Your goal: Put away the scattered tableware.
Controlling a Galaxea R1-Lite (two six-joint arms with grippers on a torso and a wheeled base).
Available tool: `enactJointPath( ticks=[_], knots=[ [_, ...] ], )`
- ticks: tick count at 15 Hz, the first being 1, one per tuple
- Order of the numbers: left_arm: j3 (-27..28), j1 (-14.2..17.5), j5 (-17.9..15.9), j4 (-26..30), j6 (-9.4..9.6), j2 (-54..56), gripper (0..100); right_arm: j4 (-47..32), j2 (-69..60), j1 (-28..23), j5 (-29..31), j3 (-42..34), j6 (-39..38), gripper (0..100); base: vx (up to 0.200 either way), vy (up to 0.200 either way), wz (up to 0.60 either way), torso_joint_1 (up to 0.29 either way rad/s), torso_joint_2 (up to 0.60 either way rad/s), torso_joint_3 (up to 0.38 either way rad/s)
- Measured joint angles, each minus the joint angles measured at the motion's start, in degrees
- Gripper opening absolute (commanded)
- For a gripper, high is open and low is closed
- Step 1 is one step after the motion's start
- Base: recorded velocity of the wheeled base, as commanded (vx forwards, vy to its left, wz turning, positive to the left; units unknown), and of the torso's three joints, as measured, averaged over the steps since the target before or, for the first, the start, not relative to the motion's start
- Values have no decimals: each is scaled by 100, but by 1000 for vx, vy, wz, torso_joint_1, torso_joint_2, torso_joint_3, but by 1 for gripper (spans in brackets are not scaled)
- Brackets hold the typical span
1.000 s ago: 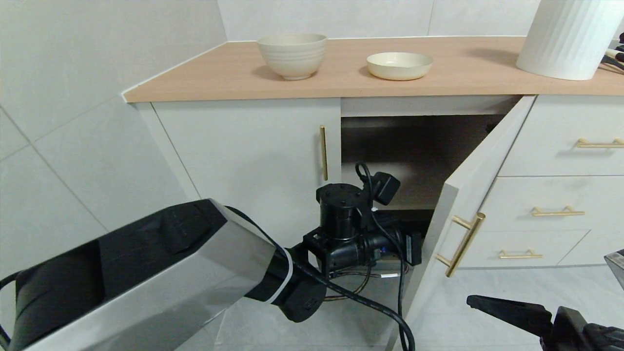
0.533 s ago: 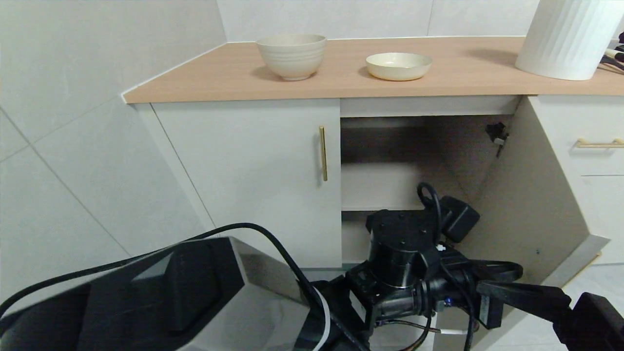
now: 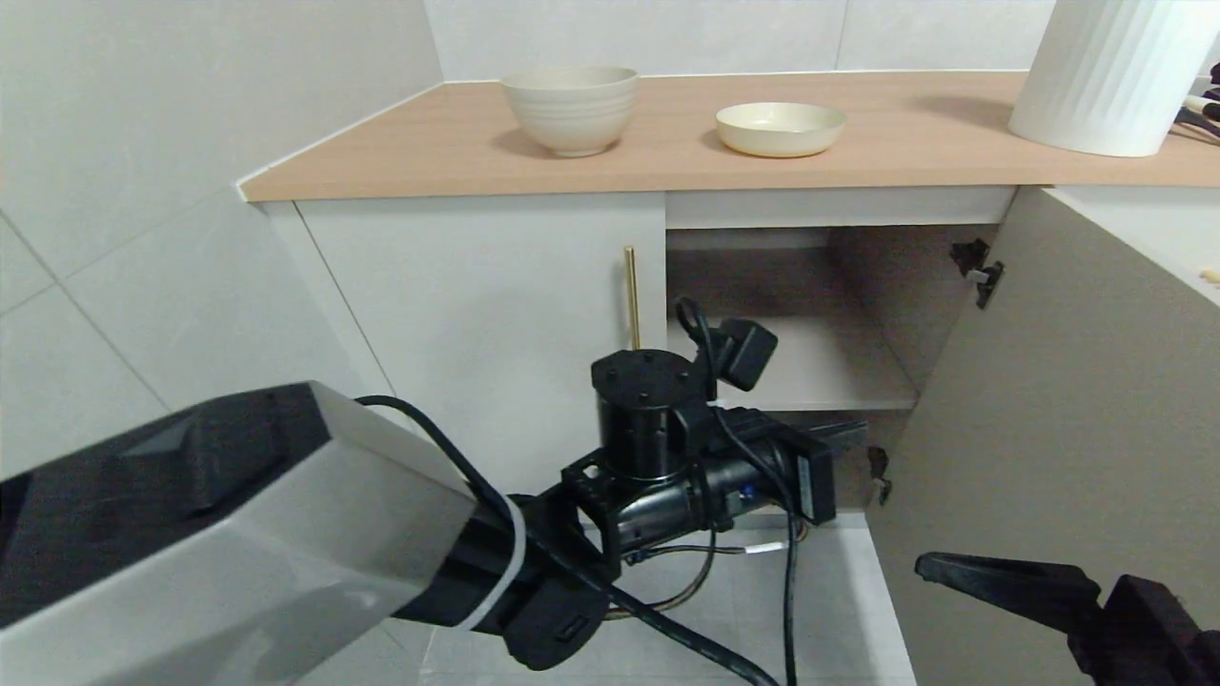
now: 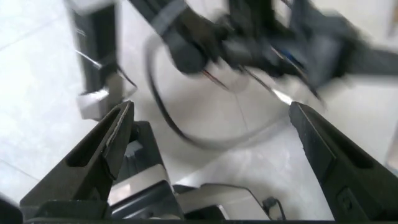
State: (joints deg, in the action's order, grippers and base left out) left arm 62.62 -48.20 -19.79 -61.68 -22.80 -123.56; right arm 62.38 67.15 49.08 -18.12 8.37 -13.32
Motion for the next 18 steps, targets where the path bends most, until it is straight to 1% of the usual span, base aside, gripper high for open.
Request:
enactJointPath(
  ticks=[3, 5, 6, 8, 10, 11, 12, 13, 14, 16, 17, 18],
  knots=[
    [-931, 678, 11, 106, 41, 736, 0, 18, 532, -219, 0, 90, 0, 100, 0, 0, 0, 0, 0, 0],
    [-1510, 1157, 68, 464, 82, 1442, 0, 29, 1108, -495, -2, 355, 13, 100, 0, 0, 0, 0, 0, 0],
    [-1709, 1414, 162, 801, 88, 1814, 0, 33, 1417, -623, 0, 571, 22, 100, 0, 0, 0, 0, 0, 0],
    [-1935, 1910, 405, 1691, 104, 2619, 0, 24, 2144, -884, 96, 1135, 46, 100, 0, 0, 0, 0, 0, 0],
    [-2048, 2367, 517, 2438, 118, 3407, 0, 13, 2890, -1190, 477, 1946, 106, 100, 0, 0, 0, 0, 0, 0],
    [-2092, 2514, 551, 2709, 121, 3753, 0, -39, 3211, -1347, 723, 2313, 134, 100, 0, 0, 0, 0, 0, 0],
    [-2131, 2594, 562, 2996, 126, 4070, 0, -193, 3469, -1480, 866, 2583, 205, 100, 0, 0, 0, 0, 0, 0],
    [-2161, 2667, 575, 3279, 173, 4361, 0, -549, 3633, -1562, 941, 2787, 307, 100, 0, 0, 0, 0, 0, 0],
    [-2210, 2726, 580, 3405, 282, 4575, 0, -962, 3652, -1607, 1033, 2955, 380, 100, 0, 0, 0, 0, 0, 0],
    [-2371, 2795, 567, 3427, 506, 4873, 0, -1916, 3344, -1653, 1367, 3159, 452, 100, 0, 0, 0, 0, 0, 0],
    [-2420, 2806, 558, 3421, 545, 4953, 100, -2384, 3115, -1664, 1521, 3211, 474, 100, 0, 0, 0, 0, 0, 0],
    [-2442, 2815, 539, 3402, 578, 5001, 100, -2723, 2872, -1673, 1602, 3252, 490, 100, 0, 0, 0, 0, 0, 0]
  ],
)
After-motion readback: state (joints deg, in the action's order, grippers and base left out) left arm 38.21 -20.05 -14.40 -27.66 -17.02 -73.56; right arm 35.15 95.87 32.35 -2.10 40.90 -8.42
